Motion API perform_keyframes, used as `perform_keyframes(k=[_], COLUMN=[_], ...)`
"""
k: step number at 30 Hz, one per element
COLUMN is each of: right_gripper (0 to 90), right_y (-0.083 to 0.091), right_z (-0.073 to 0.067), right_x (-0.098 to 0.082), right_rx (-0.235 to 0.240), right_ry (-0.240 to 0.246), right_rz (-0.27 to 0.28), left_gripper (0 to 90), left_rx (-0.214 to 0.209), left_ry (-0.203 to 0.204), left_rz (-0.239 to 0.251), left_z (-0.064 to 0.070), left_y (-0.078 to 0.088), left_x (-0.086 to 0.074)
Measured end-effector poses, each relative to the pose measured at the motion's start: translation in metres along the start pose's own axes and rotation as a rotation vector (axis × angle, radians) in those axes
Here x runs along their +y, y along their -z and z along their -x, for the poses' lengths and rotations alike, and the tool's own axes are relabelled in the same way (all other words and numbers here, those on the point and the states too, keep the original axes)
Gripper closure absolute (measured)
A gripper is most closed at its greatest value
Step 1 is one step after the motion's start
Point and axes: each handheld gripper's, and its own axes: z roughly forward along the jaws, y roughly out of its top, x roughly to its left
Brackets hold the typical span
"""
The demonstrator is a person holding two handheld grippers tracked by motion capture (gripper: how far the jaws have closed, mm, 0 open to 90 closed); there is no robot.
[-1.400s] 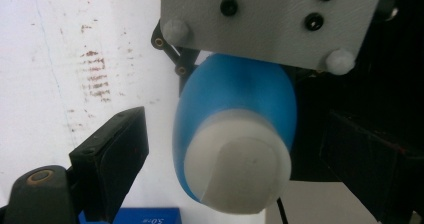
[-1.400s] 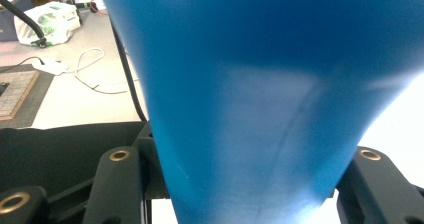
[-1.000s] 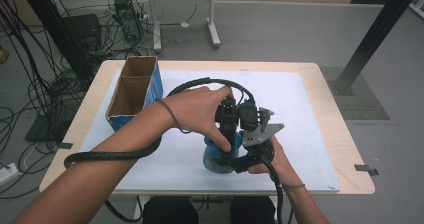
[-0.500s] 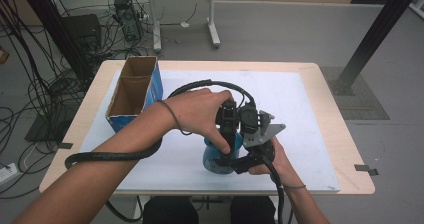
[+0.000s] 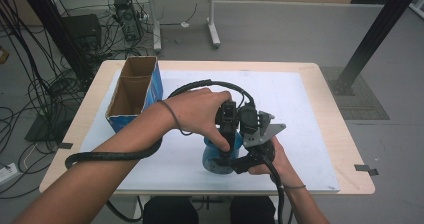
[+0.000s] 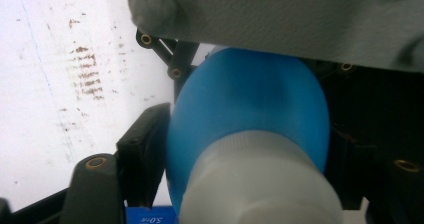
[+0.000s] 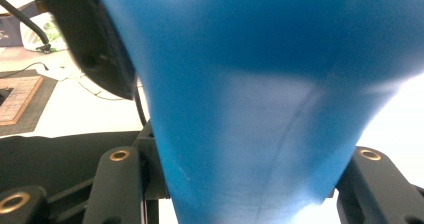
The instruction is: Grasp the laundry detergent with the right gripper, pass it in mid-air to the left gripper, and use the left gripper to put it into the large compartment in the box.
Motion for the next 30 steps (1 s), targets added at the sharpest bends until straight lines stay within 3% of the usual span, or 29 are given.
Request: perform_keyframes(k=[9,30], right_gripper=[43.9,43.7], right_y=[0.0003,0.0063], right_z=[0.0007,0.0033], right_x=[-0.0002,-0.0058], right_rx=[0.004,0.01], right_ry=[-0.001,-0.012], right_rz=[0.003,0.038], left_gripper=[36.7,37.1], left_rx=[-0.002,0.014], left_ry=[0.001,0.03], left_rz=[-0.014,0.012], left_z=[0.0001,0.003], left_y=[0.0007,0.0068], left_x=[0.0031,0.0028])
